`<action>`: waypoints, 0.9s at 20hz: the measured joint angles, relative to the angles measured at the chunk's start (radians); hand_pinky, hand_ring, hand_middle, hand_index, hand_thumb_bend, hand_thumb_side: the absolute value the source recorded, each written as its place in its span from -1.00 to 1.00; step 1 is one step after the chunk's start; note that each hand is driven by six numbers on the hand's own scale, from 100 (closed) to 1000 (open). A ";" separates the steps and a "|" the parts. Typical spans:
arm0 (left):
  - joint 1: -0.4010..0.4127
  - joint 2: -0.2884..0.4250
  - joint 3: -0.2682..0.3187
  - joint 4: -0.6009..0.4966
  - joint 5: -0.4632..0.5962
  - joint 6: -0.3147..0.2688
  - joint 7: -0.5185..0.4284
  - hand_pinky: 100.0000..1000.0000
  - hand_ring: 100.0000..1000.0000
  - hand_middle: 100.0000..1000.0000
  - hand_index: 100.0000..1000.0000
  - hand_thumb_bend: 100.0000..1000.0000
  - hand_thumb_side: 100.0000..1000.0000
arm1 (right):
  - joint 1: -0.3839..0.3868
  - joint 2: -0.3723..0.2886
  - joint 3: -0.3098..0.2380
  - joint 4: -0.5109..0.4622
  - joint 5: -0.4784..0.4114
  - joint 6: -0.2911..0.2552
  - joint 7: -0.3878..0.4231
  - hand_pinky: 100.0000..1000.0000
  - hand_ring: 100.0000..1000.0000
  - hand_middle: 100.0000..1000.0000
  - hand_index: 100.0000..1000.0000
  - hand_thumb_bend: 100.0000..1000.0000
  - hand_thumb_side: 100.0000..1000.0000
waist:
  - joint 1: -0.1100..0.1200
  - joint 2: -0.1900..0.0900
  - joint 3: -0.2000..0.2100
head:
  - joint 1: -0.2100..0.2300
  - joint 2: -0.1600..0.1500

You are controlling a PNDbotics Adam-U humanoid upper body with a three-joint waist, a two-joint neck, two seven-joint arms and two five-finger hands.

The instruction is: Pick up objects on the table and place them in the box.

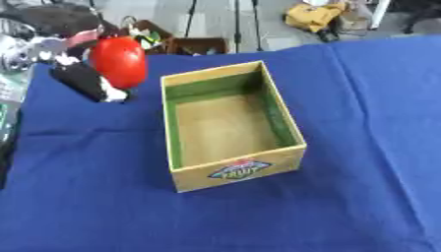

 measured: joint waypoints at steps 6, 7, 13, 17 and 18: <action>-0.077 -0.131 -0.040 0.151 -0.130 -0.013 0.115 -1.00 -0.51 -0.35 0.07 -1.00 -0.08 | -0.014 0.000 0.009 0.000 -0.008 -0.001 0.008 0.40 0.40 0.13 0.46 -1.00 0.58 | 0.000 0.000 -0.023 | 0.025 0.000; -0.079 -0.152 -0.045 0.181 -0.163 -0.016 0.129 -1.00 -0.50 -0.34 0.07 -1.00 -0.07 | -0.016 0.001 0.012 0.000 -0.010 -0.001 0.009 0.40 0.40 0.13 0.46 -1.00 0.58 | 0.000 0.000 -0.026 | 0.030 0.001; -0.063 -0.253 -0.062 0.338 -0.333 -0.032 0.166 -1.00 -0.46 -0.30 0.08 -1.00 -0.05 | -0.024 0.003 0.013 0.000 -0.021 -0.003 0.013 0.40 0.40 0.13 0.46 -1.00 0.58 | -0.001 0.005 -0.037 | 0.047 0.008; -0.053 -0.286 -0.068 0.410 -0.384 -0.040 0.174 -1.00 -0.41 -0.29 0.10 -1.00 -0.08 | -0.026 0.009 0.018 0.000 -0.025 -0.003 0.013 0.40 0.40 0.13 0.46 -1.00 0.58 | -0.006 0.008 -0.039 | 0.048 0.009; -0.051 -0.290 -0.070 0.424 -0.391 -0.043 0.176 -1.00 -0.39 -0.28 0.11 -1.00 -0.07 | -0.027 0.009 0.018 0.000 -0.025 -0.003 0.013 0.40 0.40 0.13 0.46 -1.00 0.58 | -0.007 0.009 -0.040 | 0.048 0.009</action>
